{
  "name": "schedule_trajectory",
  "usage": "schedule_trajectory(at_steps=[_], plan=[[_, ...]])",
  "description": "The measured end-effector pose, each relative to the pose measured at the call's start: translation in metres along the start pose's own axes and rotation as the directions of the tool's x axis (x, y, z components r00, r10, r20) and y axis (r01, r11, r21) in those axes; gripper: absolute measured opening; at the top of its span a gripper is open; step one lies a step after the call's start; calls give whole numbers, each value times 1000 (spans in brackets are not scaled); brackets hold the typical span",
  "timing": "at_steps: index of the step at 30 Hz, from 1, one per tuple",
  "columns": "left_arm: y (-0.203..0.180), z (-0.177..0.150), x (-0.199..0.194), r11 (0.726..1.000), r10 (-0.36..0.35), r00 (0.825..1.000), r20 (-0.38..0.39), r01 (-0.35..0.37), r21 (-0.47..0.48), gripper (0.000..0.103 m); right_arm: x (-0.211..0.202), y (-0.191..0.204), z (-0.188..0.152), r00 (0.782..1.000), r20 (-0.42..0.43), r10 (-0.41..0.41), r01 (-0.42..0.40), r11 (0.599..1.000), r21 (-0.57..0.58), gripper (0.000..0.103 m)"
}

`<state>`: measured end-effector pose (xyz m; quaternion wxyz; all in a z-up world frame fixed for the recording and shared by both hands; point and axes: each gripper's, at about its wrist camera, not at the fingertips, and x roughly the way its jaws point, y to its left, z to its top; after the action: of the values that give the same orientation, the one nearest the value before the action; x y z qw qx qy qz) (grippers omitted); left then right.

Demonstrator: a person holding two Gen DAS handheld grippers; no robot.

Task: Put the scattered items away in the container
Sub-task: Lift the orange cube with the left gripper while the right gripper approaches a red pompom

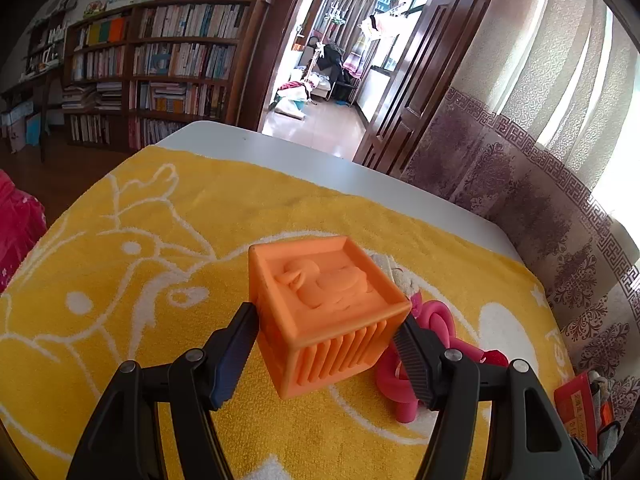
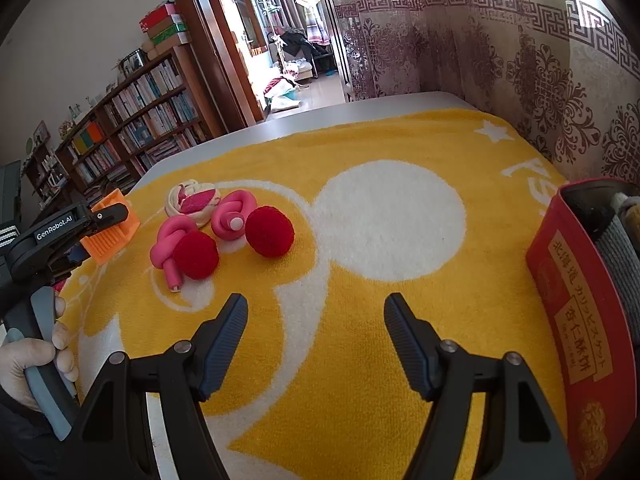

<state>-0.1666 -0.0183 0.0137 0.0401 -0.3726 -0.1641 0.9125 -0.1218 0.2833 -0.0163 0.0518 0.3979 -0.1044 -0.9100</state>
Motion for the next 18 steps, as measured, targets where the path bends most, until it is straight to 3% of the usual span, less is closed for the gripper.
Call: schedule_trajectory(at_steps=[10,18], plan=[[-3,2,-7,1000,-23,1000,8,23,3,69,11,-4,5,999,-45,16,-14,999,36,75],[-6,-1,-7,999,-39,999,-1,39,5,70,28,6,37,995,-99,22,-20,1000,21,75]])
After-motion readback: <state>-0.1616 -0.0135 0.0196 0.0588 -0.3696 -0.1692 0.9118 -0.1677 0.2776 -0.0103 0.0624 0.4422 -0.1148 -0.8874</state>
